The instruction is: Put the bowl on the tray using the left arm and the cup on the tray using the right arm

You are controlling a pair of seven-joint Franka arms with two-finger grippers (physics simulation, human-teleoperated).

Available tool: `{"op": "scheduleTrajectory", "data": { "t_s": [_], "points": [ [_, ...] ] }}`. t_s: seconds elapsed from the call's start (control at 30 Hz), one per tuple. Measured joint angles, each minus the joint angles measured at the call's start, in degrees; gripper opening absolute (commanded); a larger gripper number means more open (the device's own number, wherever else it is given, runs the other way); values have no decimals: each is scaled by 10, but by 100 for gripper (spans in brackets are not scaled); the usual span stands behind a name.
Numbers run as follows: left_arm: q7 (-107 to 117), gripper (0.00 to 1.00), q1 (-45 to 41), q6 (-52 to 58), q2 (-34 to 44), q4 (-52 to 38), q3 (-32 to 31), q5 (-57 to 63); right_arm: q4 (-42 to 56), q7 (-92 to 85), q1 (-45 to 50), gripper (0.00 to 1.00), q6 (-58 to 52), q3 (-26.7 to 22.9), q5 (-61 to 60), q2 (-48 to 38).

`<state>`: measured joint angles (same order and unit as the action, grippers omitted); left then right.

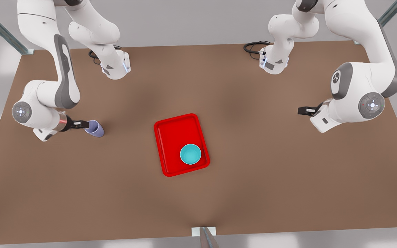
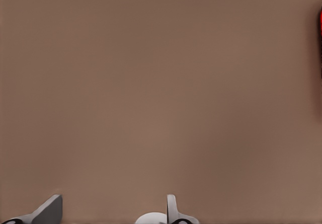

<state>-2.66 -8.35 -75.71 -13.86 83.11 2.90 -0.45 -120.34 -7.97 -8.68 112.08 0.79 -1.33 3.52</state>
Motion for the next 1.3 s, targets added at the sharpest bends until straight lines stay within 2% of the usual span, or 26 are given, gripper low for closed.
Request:
{"op": "scheduleTrajectory", "data": {
  "t_s": [0.07, 0.2, 0.73, 1.3],
  "points": [
    [-1, 100, 0, 0, -1, 0, 0, 0, -6, -8, -26, 100, 16, -1, 16, 5],
    [0, 100, 0, 0, -2, 0, 0, 0, -11, -10, 7, 100, 19, 0, 16, 16],
    [1, 100, 0, 0, -4, 1, 0, 0, -76, -99, -25, 100, 86, 1, 12, 43],
    [1, 100, 0, 0, -7, 3, 1, 0, -75, -115, -30, 100, 98, 2, 12, 92]
  ]
}}
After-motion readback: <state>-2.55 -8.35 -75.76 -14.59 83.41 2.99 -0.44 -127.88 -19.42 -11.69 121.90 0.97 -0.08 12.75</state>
